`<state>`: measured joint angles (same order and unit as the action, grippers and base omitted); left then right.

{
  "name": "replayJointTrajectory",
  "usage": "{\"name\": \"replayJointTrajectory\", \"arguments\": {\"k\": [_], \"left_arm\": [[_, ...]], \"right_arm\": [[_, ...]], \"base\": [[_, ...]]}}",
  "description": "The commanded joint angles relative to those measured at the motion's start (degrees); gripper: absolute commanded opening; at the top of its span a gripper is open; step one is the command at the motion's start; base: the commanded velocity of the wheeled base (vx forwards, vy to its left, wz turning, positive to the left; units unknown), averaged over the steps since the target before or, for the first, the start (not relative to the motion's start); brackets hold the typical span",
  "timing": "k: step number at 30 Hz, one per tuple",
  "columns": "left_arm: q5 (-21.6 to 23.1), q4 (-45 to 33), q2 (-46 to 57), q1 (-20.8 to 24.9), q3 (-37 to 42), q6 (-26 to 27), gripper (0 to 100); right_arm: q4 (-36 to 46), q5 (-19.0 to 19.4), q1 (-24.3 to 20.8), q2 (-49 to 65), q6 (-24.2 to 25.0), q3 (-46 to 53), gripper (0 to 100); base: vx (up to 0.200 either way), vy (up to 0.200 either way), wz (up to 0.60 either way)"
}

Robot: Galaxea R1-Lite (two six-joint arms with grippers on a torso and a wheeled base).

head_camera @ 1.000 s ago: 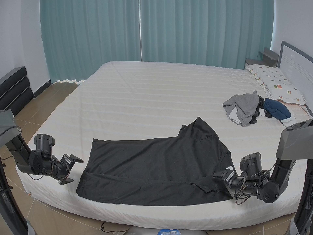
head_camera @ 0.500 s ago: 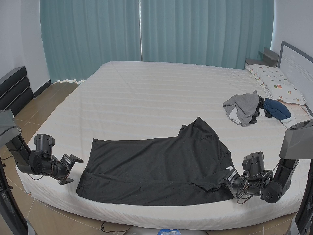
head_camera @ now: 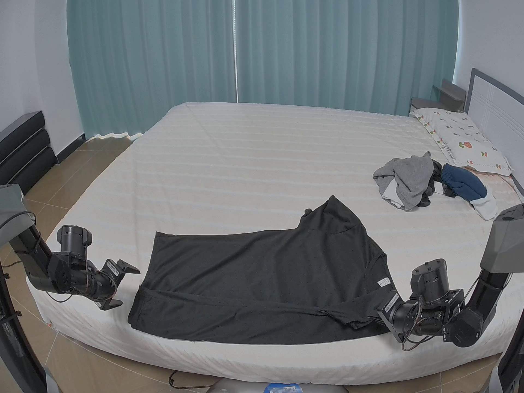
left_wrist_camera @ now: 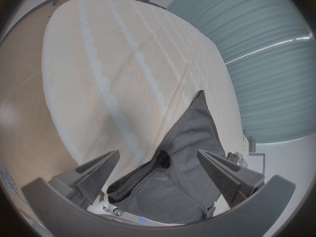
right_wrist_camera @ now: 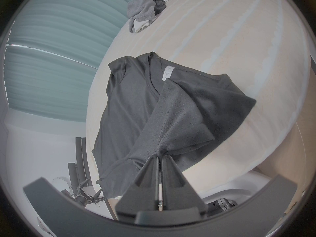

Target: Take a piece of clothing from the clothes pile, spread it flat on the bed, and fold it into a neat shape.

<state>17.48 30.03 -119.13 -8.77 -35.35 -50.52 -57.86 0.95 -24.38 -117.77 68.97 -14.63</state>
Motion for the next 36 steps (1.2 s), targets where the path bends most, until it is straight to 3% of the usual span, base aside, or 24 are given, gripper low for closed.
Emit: {"name": "replayJointTrajectory", "arguments": {"k": [1,8,15,27,36], "left_arm": [[0.0,0.0,0.0,0.0,0.1,0.0,100],[0.0,0.0,0.0,0.0,0.0,0.0,100],[0.0,0.0,0.0,0.0,0.0,0.0,100],[0.0,0.0,0.0,0.0,0.0,0.0,100],[0.3,-0.1,0.2,0.0,-0.3,-0.2,100]], "right_arm": [[-0.2,-0.2,-1.0,-1.4,-0.2,1.2,100],[-0.4,-0.4,-1.5,2.6,-0.6,4.3,100],[0.6,-0.2,1.2,8.3,-3.1,0.1,100],[0.7,2.7,1.5,-1.3,-3.5,-7.5,100],[-0.6,3.1,8.0,-6.2,-6.8,-7.4,100]], "base": [[0.000,0.000,0.00],[0.000,0.000,0.00],[0.000,0.000,0.00],[0.000,0.000,0.00],[0.000,0.000,0.00]]}}
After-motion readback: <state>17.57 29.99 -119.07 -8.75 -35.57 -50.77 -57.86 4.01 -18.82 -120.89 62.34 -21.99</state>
